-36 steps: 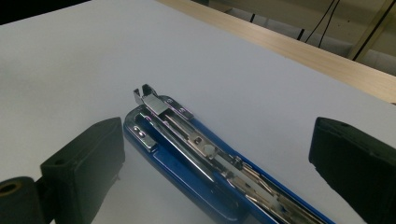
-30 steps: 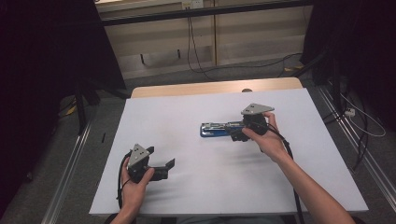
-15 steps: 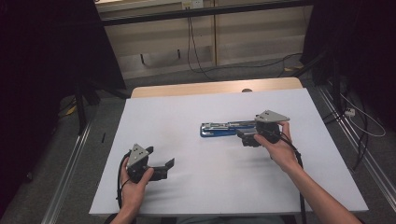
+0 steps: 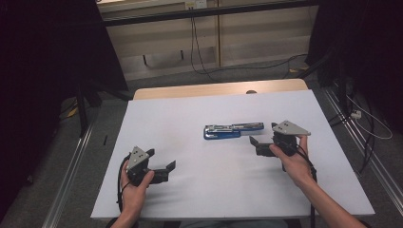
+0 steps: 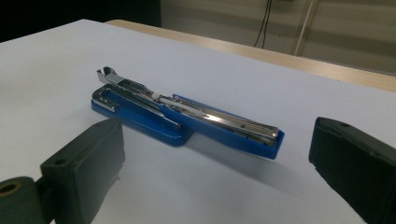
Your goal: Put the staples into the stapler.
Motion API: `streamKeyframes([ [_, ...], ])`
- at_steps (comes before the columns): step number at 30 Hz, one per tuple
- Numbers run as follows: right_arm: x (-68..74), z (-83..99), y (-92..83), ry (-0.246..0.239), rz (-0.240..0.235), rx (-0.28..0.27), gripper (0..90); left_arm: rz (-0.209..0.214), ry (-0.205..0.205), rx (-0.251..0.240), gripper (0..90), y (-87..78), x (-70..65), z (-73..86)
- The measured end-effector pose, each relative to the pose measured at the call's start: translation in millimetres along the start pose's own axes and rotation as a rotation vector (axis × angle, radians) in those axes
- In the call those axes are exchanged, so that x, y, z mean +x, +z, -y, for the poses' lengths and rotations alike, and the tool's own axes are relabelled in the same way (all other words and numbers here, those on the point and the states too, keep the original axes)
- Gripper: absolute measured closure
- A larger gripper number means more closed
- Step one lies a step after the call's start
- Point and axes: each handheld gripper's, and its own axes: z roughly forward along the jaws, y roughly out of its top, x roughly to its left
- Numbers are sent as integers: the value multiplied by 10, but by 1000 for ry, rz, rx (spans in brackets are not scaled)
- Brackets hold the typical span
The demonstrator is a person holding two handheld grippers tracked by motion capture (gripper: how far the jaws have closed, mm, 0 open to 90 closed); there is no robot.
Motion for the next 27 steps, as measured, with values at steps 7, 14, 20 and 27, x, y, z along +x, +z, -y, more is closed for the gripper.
streamKeyframes([
  [7,-26,51,-150,-4,18,-18,34,3,11,-5,42,-26,-2,-6],
  [14,-48,124,-225,-4,37,-22,34,2,16,-14,42,-35,-23,-25],
  [20,-58,206,-337,0,42,-8,34,11,20,-6,42,-12,-33,-22],
  [27,-102,234,-293,-8,42,4,29,0,19,-5,42,9,-28,-36],
])
